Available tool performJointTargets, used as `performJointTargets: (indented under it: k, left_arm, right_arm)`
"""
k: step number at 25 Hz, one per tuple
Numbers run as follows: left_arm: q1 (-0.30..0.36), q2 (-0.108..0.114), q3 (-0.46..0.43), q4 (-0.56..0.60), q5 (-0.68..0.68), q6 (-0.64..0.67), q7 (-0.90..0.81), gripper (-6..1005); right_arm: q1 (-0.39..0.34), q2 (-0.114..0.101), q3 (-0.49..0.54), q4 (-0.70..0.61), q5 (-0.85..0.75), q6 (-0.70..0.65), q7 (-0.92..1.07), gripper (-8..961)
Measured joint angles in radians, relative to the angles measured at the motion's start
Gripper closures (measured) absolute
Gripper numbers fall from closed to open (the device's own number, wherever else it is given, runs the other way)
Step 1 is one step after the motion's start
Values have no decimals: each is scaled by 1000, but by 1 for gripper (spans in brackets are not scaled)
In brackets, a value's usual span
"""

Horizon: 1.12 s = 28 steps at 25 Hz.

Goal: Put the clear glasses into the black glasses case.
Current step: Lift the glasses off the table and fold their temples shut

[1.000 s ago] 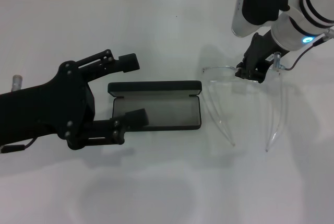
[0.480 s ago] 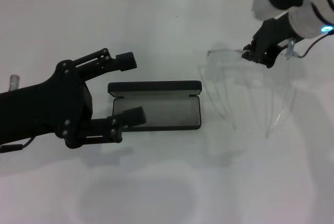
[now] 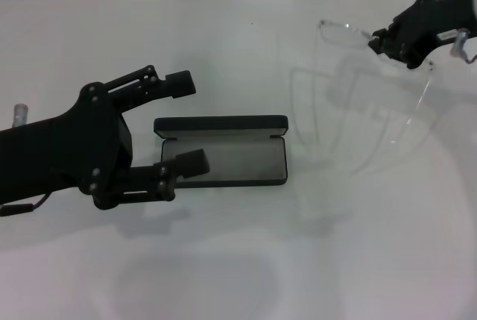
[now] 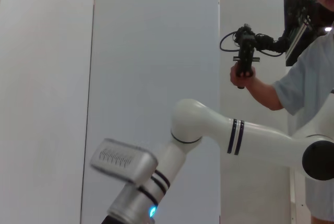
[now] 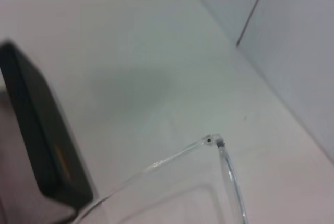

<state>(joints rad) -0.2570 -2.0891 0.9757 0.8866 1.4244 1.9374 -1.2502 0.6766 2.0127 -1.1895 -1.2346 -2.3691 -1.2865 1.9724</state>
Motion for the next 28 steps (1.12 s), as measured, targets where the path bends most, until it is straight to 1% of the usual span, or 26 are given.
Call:
performJointTargets:
  k: [5, 10, 13, 15, 17, 18, 20, 22, 28]
  left_arm:
    - [1, 0, 2, 0, -1, 0, 0, 137]
    - [4, 0, 4, 0, -16, 0, -4, 137]
    - [4, 0, 6, 0, -42, 0, -7, 137]
    - [2, 0, 7, 0, -59, 0, -9, 137]
    - [-1, 0, 12, 4, -79, 1, -10, 138]
    - [-1, 0, 18, 6, -93, 2, -11, 138]
    - [-2, 0, 33, 10, -127, 2, -12, 159]
    - [-3, 0, 46, 12, -166, 2, -12, 181]
    - [-11, 0, 57, 10, -240, 0, -5, 245]
  right_arm:
    - [-47, -1, 125, -15, 143, -49, -69, 887]
    - [-94, 0, 237, 18, 330, -108, -155, 887]
    - [-110, -3, 333, 120, 496, -180, -247, 887]
    - [-112, -11, 379, 217, 586, -219, -294, 887]
    - [-110, -23, 395, 304, 648, -242, -318, 887]
    - [-103, -36, 399, 384, 689, -257, -336, 887]
    - [-98, -42, 403, 438, 706, -267, -349, 887]
    - [-95, -42, 408, 475, 715, -276, -361, 887]
    - [-100, -25, 410, 518, 743, -296, -376, 887]
